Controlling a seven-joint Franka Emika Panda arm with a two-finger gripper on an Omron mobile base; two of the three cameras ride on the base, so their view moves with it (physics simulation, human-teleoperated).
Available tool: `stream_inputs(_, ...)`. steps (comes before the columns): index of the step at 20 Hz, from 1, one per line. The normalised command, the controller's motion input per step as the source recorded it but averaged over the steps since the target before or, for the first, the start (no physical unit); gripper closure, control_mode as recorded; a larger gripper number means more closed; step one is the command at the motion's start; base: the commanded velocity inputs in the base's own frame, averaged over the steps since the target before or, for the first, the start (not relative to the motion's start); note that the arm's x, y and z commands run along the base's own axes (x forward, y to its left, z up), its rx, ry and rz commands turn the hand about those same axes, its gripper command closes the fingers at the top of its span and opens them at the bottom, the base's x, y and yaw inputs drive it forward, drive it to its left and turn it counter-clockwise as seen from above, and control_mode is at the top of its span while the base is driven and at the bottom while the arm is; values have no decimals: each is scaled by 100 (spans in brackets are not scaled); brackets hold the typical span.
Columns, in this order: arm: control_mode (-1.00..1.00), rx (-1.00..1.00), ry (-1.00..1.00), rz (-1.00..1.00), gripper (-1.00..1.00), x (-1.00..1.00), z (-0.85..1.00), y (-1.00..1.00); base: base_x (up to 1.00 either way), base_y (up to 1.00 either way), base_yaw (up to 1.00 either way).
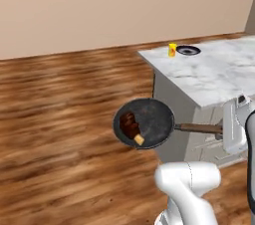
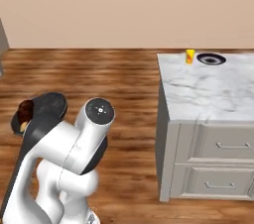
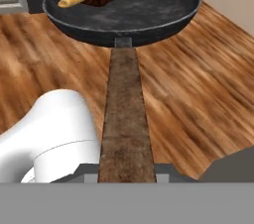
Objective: Pick up the pan with the steak in it and place it on the dining table. Then place the steak on the plate.
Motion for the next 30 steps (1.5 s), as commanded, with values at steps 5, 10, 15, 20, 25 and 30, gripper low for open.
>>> stream_inputs(5, 100, 0, 0, 0, 100, 0, 0, 0, 100, 43, -15)
stream_inputs(10, 100, 0, 0, 0, 100, 0, 0, 0, 100, 42, -15)
stream_inputs(15, 100, 0, 0, 0, 100, 0, 0, 0, 100, 46, -14)
stream_inputs(20, 100, 0, 0, 0, 100, 0, 0, 0, 100, 49, -13)
stream_inputs(25, 100, 0, 0, 0, 100, 0, 0, 0, 100, 52, -12)
stream_inputs(30, 100, 0, 0, 0, 100, 0, 0, 0, 100, 54, -11)
